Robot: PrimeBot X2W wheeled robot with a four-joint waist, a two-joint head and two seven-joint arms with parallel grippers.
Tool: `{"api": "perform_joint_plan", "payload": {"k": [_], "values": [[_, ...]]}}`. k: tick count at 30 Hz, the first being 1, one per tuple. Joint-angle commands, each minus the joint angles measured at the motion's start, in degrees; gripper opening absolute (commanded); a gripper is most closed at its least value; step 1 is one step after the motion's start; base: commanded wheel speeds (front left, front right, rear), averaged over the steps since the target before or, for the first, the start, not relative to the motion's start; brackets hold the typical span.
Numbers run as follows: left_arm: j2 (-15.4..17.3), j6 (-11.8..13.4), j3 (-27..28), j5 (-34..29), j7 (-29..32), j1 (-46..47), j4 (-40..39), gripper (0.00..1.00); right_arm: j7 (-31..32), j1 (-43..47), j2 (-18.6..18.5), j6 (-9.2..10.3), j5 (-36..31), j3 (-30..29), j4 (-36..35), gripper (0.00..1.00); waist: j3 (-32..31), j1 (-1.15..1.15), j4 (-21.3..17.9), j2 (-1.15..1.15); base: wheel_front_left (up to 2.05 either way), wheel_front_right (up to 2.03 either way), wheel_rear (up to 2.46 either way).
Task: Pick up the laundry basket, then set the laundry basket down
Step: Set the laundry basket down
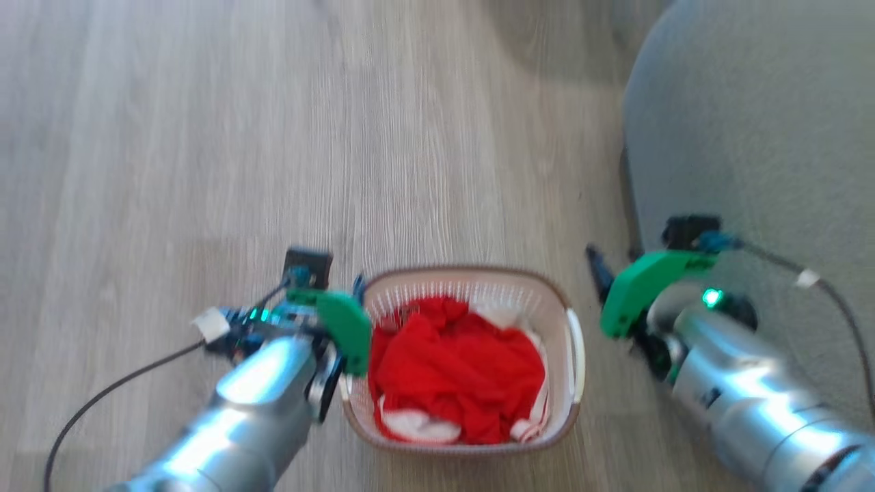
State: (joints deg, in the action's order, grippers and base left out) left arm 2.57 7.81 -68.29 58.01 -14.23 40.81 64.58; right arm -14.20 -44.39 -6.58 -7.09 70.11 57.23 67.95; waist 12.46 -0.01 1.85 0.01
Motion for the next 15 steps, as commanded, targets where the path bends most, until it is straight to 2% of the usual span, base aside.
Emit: {"api": "perform_joint_plan", "payload": {"k": [1, 5, 8, 12, 15], "values": [[1.76, 1.34, 4.13, -2.66, -0.72, 2.72, -4.16, 1.00, -0.76, -0.99, -1.72, -0.40, -2.66, -2.72, -2.52, 1.00, -5.13, 0.01, -0.33, -0.01, 0.00, 0.00, 0.00], [5.36, 3.96, 16.01, -12.47, -0.74, -2.11, -17.71, 1.00, -0.78, 1.97, -4.57, -0.40, -14.31, -15.04, -11.39, 1.00, -8.25, 0.01, -0.09, -0.01, 0.00, 0.00, 0.00], [6.70, 5.58, 25.18, -20.21, -0.75, -8.01, -27.22, 1.00, -0.78, 7.75, -4.93, -0.40, -25.45, -26.10, -19.80, 1.00, -10.30, 0.01, 0.18, -0.01, 0.00, 0.00, 0.00], [6.37, 5.24, 36.10, -29.54, -0.76, -15.56, -38.82, 1.00, -0.79, 16.76, -2.47, -0.40, -39.15, -38.92, -32.47, 1.00, -11.95, 0.01, 0.62, -0.01, 0.00, 0.00, 0.00], [4.62, 4.18, 43.21, -34.93, -0.76, -20.68, -46.03, 1.00, -0.79, 22.67, -0.11, -0.40, -46.87, -45.15, -41.22, 1.00, -12.74, 0.01, 1.15, -0.01, 0.00, 0.00, 0.00]]}}
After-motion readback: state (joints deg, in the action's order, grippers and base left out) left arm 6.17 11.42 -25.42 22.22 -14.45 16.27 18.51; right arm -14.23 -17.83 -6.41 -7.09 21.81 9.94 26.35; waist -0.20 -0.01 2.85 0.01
